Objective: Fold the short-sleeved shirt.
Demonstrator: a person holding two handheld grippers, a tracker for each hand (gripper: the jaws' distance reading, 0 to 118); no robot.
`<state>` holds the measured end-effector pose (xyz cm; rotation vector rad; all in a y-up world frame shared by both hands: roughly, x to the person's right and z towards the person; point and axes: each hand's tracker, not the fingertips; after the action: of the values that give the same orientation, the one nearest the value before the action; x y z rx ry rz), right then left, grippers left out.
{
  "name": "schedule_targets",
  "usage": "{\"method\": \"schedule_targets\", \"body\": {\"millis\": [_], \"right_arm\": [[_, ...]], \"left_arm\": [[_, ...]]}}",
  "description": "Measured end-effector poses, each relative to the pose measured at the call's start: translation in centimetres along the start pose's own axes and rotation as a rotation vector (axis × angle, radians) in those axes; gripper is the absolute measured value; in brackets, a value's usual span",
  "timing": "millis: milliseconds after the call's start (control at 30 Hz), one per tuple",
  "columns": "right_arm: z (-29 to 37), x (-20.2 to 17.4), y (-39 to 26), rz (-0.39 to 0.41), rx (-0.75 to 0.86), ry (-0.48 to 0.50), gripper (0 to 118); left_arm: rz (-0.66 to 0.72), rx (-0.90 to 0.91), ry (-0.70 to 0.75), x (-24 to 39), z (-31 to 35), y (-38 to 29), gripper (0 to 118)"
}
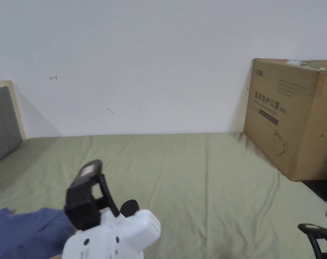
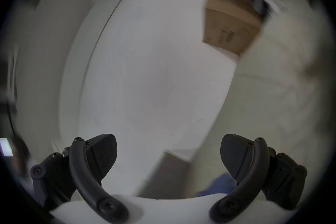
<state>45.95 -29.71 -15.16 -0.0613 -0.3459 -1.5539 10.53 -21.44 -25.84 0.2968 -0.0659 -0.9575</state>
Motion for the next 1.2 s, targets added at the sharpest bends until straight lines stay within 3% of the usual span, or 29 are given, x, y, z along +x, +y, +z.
{"method": "schedule_targets", "body": {"millis": [67,133,200,267,333,367,533,833,1200], "right_arm": [[0.8,-4.1,-0.5,0.326,0.061,0.109,118],[2.1,-8.4,-2.2,0.758,0.139,0.227,118],[3.5,-11.3,-6.0,1.196,0.271,0.275,118],[4.0,-11.4,-9.1,1.482,0.403,0.242,118],[3.5,-10.5,-11.4,1.631,0.457,0.183,118],[3.3,-10.0,-12.1,1.66,0.442,0.173,118],[2.9,-8.6,-12.4,1.594,0.332,0.192,118],[3.9,-9.0,-11.0,1.461,0.419,0.2,118],[3.9,-9.5,-11.0,1.492,0.389,0.215,118]], "left_arm": [[0.273,-0.038,-0.007,-2.4,-0.4,0.1,114],[0.559,-0.06,-0.015,-5.0,-0.7,-0.1,114],[0.889,-0.037,-0.045,-6.7,0.0,-1.3,114],[1.032,-0.004,-0.048,-6.7,0.6,-2.3,114],[1.031,-0.026,-0.004,-6.1,1.2,-2.8,115],[1.025,-0.039,-0.006,-5.4,1.3,-2.8,115],[0.998,-0.075,-0.02,-4.9,1.1,-3.0,115],[0.898,-0.073,-0.023,-4.3,1.0,-2.3,114],[0.93,-0.064,-0.134,-4.3,0.6,-1.9,115]]}}
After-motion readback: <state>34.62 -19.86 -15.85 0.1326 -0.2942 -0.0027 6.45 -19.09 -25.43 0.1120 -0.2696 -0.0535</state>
